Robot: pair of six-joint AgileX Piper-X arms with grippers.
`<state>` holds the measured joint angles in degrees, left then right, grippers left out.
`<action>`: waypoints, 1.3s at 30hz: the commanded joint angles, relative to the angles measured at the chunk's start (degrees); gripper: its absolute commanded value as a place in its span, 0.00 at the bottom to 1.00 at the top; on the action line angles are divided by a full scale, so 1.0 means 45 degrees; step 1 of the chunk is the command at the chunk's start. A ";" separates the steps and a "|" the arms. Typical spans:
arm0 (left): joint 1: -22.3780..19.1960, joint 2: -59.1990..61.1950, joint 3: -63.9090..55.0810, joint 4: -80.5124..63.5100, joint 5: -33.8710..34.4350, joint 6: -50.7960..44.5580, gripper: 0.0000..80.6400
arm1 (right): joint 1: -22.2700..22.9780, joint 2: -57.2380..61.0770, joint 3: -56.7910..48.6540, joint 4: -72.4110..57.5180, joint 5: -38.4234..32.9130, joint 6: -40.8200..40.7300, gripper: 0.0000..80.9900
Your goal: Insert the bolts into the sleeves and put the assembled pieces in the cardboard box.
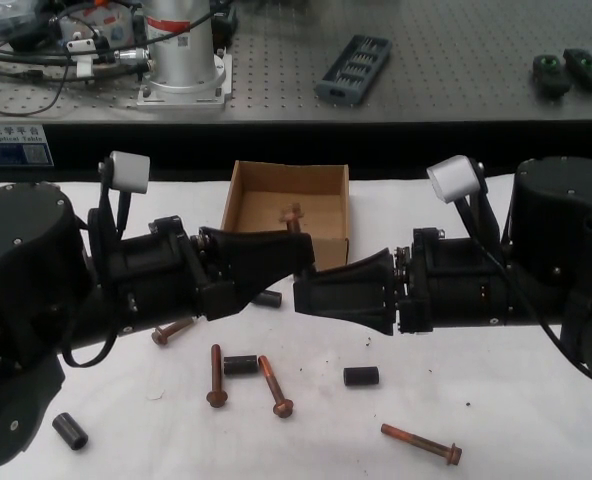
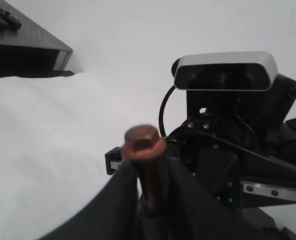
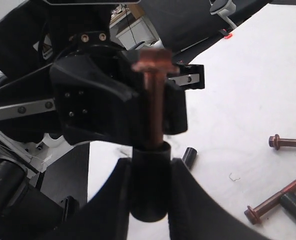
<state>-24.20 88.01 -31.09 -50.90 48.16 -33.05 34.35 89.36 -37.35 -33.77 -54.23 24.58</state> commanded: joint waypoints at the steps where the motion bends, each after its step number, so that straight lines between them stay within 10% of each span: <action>1: -0.0049 0.0041 0.0116 0.0146 0.0786 0.0186 0.35 | -0.0146 -0.0183 -0.0183 -0.0587 0.0297 0.0043 0.09; 5: -0.0027 0.0017 0.0116 0.0242 0.0786 0.0076 0.56 | -0.0146 -0.0183 -0.0183 -0.0908 -0.0220 0.0043 0.09; 16: 0.2007 -0.1241 0.0116 0.0549 0.0786 0.0159 0.57 | -0.1144 -0.0091 -0.0632 -0.0444 0.0734 0.0076 0.09; 24: 0.2987 -0.3415 0.0116 0.5537 0.0674 0.2982 0.43 | -0.1673 0.2058 -0.3908 0.2180 0.1608 -0.0029 0.09; 34: 0.2930 -0.5194 0.0116 0.8351 0.0410 0.3427 0.01 | -0.1673 0.5707 -0.9118 0.5988 0.3120 -0.0033 0.09; 39: 0.2930 -0.5404 0.0116 0.8571 -0.0213 0.3452 0.01 | -0.1673 0.6871 -1.1040 0.7504 0.3842 -0.0033 0.09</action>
<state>-10.87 64.48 -30.37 -13.27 49.67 -18.05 27.12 120.08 -85.00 -1.24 -37.50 24.85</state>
